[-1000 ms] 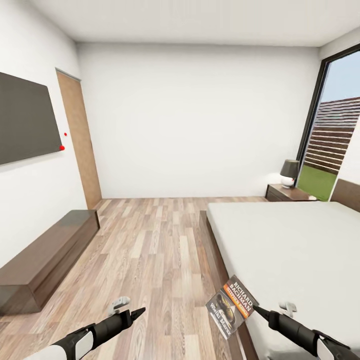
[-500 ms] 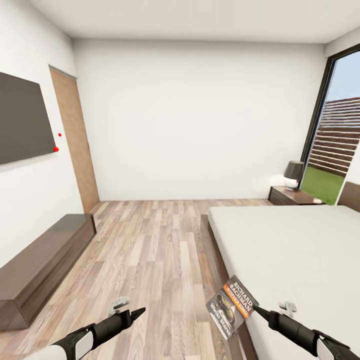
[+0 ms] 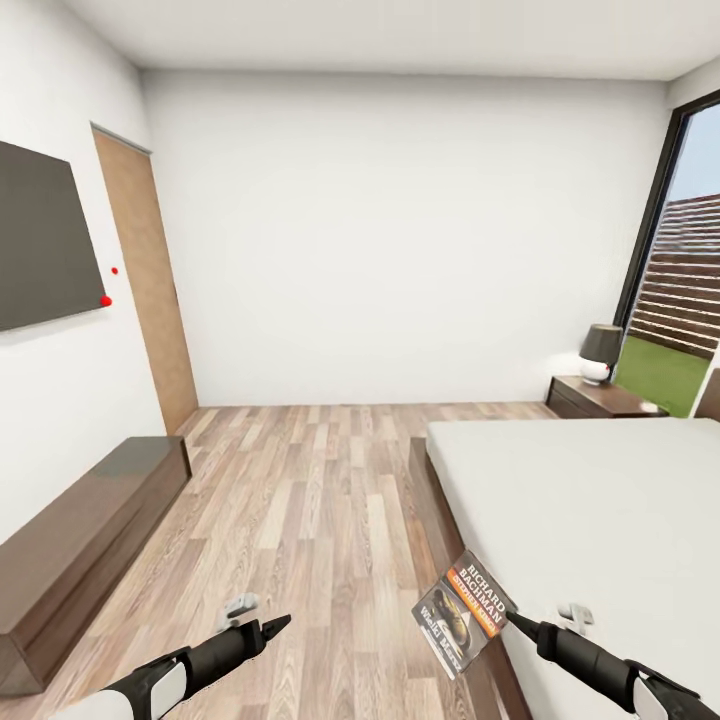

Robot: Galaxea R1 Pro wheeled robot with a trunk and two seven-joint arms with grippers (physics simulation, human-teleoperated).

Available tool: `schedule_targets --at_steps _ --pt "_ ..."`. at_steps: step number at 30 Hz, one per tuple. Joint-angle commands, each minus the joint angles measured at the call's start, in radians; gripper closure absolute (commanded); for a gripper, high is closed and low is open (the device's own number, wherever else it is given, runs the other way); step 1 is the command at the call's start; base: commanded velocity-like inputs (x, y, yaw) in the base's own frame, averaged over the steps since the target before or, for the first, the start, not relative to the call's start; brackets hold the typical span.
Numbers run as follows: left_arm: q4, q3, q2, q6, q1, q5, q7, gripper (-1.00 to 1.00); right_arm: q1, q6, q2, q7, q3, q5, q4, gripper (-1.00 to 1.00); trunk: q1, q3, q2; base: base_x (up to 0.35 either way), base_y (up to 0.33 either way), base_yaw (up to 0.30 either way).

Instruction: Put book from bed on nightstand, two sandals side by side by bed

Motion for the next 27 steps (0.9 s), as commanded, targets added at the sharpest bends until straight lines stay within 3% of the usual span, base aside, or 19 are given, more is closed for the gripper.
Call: schedule_targets --at_steps 1,20,22,27 --pt "0.001 -0.001 0.000 0.001 0.000 0.004 -0.003 -1.00 -0.001 0.004 0.000 0.005 -0.012 0.009 -0.001 1.00 0.001 -0.001 -0.001 0.276 0.152 0.000" --pt "-0.001 0.001 0.006 0.000 0.000 0.003 0.005 -1.00 -0.001 0.005 0.000 0.003 -0.012 0.009 -0.001 1.00 0.001 -0.001 -0.001 0.280 0.151 0.000" --pt "0.000 0.001 0.011 -0.001 0.010 0.003 0.030 -1.00 -0.001 0.005 0.000 0.000 -0.012 0.009 -0.002 1.00 0.001 -0.001 -0.001 0.302 0.141 0.000" --pt "-0.002 -0.001 0.026 -0.053 0.107 -0.002 0.156 -1.00 -0.001 0.006 0.003 -0.004 -0.012 0.009 -0.002 1.00 0.001 -0.001 -0.001 0.303 0.140 0.000"
